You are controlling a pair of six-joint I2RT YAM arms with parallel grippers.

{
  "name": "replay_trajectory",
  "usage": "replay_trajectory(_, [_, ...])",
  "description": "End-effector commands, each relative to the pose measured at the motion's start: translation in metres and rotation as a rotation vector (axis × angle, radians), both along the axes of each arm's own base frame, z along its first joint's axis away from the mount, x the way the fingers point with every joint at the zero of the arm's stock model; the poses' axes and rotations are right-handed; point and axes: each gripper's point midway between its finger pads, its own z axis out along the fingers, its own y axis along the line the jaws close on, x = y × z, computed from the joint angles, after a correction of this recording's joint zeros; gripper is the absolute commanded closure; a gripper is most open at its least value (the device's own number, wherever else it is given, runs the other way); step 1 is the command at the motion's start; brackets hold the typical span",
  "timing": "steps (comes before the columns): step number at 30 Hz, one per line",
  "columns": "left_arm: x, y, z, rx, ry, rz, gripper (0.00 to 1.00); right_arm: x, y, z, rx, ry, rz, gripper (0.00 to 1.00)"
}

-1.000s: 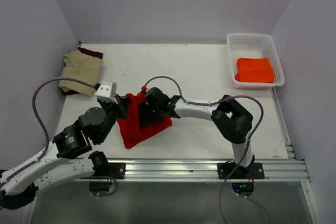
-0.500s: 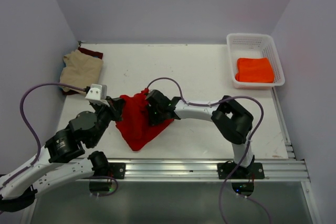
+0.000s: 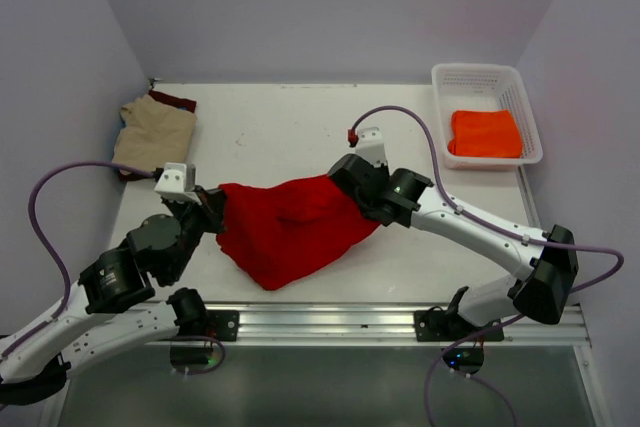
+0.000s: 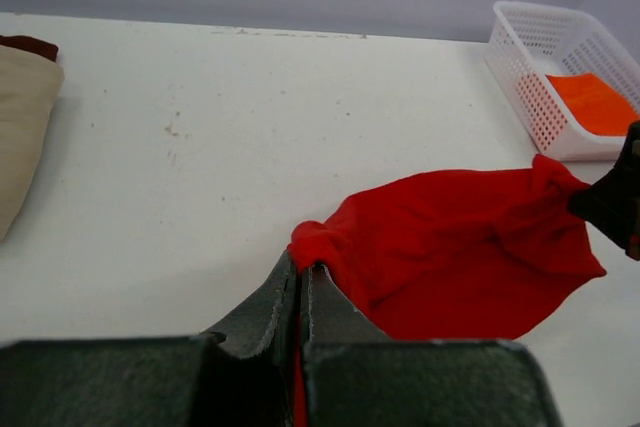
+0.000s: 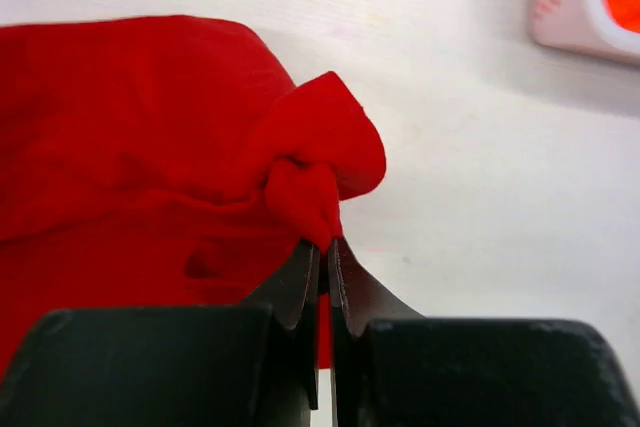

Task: Fold and stack the t-shirts
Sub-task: Flatten out the tshirt

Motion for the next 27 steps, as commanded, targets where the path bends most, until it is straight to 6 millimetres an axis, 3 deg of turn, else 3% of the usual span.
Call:
replay_trajectory(1, [0.001, 0.019, 0.027, -0.037, -0.030, 0.079, 1.00, -0.006, -0.075, 0.012, -0.229, -0.068, -0.221, 1.00])
replay_trajectory(4, [0.000, 0.036, 0.036, -0.021, -0.034, 0.150, 1.00, -0.015, -0.104, 0.020, -0.289, -0.075, -0.320, 1.00])
replay_trajectory(7, [0.000, 0.056, 0.045, -0.007, -0.039, 0.242, 1.00, -0.027, -0.113, 0.019, -0.307, -0.032, -0.340, 1.00])
replay_trajectory(11, [0.002, 0.066, 0.053, 0.008, -0.054, 0.296, 1.00, -0.042, -0.106, -0.007, -0.279, 0.094, -0.280, 1.00])
replay_trajectory(17, [0.008, 0.049, 0.041, 0.032, -0.031, 0.268, 1.00, -0.055, -0.090, -0.029, -0.174, 0.188, -0.210, 1.00])
replay_trajectory(19, [0.011, 0.040, 0.028, 0.047, -0.007, 0.254, 1.00, -0.059, -0.088, -0.032, -0.152, 0.203, -0.195, 1.00])
replay_trajectory(22, [0.017, 0.023, -0.008, 0.088, 0.057, 0.237, 1.00, -0.061, -0.083, -0.040, -0.131, 0.221, -0.176, 1.00])
replay_trajectory(23, [0.018, 0.019, -0.034, 0.112, 0.093, 0.245, 1.00, -0.060, -0.082, -0.042, -0.123, 0.219, -0.178, 1.00])
replay_trajectory(27, [0.024, -0.002, -0.082, 0.141, 0.179, 0.238, 1.00, -0.061, -0.079, -0.053, -0.133, 0.239, -0.168, 1.00])
